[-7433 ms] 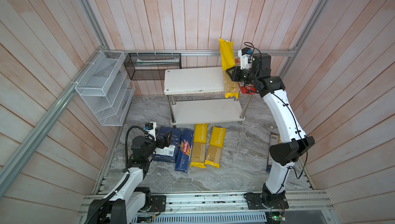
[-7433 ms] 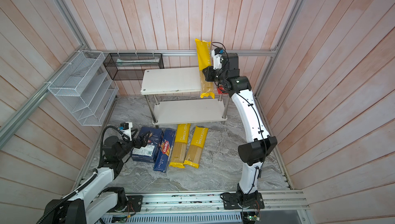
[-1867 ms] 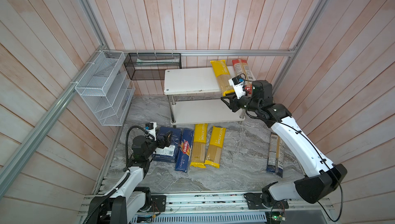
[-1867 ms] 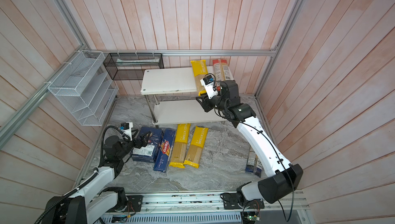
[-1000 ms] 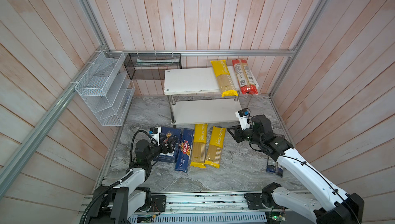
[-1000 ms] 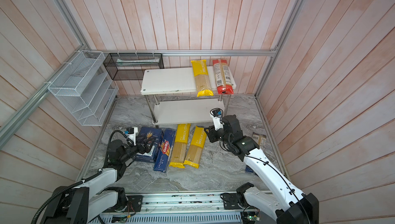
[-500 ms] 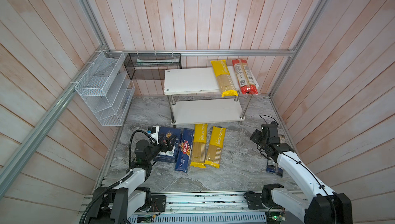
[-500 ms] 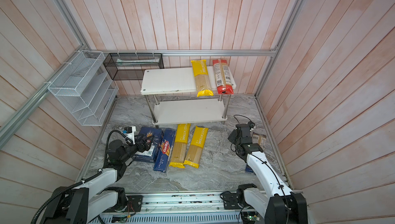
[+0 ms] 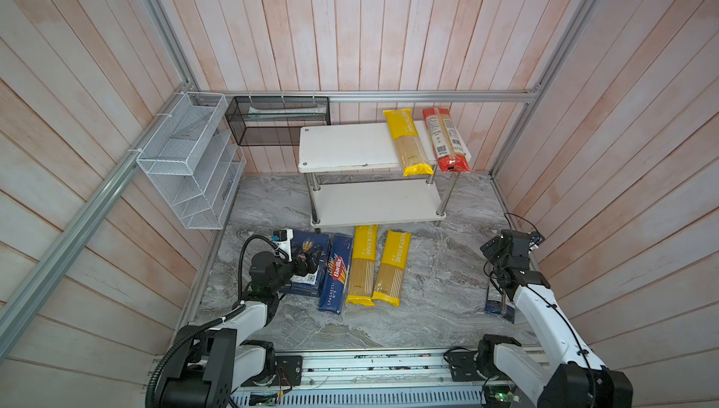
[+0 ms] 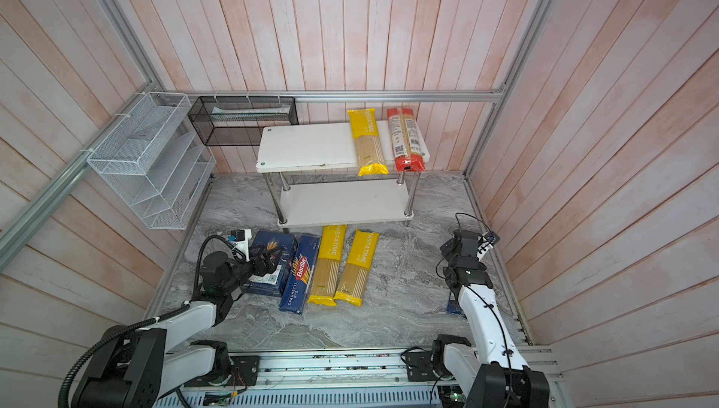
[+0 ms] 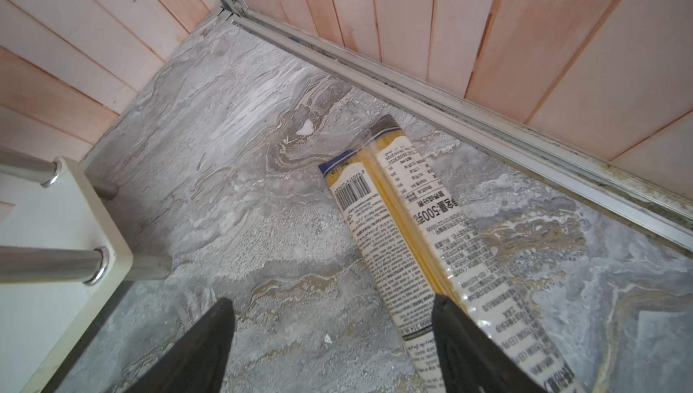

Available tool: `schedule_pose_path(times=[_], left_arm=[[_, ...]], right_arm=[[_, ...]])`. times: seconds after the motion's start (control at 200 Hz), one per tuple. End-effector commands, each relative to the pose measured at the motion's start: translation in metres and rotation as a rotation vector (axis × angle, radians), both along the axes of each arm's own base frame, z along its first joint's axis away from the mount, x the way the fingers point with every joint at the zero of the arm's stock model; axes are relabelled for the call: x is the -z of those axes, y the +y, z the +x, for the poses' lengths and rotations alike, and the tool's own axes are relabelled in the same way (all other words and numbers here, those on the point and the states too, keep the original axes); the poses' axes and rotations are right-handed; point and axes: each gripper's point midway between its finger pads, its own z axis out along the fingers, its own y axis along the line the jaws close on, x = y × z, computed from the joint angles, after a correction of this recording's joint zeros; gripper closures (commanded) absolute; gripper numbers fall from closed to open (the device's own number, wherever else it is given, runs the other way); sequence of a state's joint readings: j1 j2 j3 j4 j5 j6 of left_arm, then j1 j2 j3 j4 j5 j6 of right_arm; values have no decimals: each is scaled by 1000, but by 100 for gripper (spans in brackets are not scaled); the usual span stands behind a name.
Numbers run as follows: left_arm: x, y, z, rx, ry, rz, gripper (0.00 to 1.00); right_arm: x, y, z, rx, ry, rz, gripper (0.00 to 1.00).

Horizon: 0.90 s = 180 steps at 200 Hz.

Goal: Arrange pasta packages on shelves
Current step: Move the pasta bag to the middle-right of the table.

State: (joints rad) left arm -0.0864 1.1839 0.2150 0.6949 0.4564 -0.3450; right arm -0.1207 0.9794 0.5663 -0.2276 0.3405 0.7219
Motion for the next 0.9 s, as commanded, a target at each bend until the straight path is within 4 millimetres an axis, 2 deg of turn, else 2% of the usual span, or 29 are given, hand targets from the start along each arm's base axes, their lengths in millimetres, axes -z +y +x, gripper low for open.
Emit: schedule_pose_path(times=[0.0, 0.205, 0.33, 0.735, 0.895], left_arm=[[-1, 15, 10, -108, -4, 13, 0], [4, 15, 11, -122, -15, 20, 0], [6, 12, 13, -117, -10, 34, 0], [4, 6, 10, -96, -30, 40, 0], [4, 6, 9, -98, -30, 38, 0]], right_arm=[[1, -16, -4, 65, -25, -17, 16], [8, -42, -20, 170, -102, 3, 15], [26, -53, -23, 194, -97, 86, 15], [74, -65, -14, 155, 59, 134, 14], [79, -69, -12, 148, 76, 118, 14]])
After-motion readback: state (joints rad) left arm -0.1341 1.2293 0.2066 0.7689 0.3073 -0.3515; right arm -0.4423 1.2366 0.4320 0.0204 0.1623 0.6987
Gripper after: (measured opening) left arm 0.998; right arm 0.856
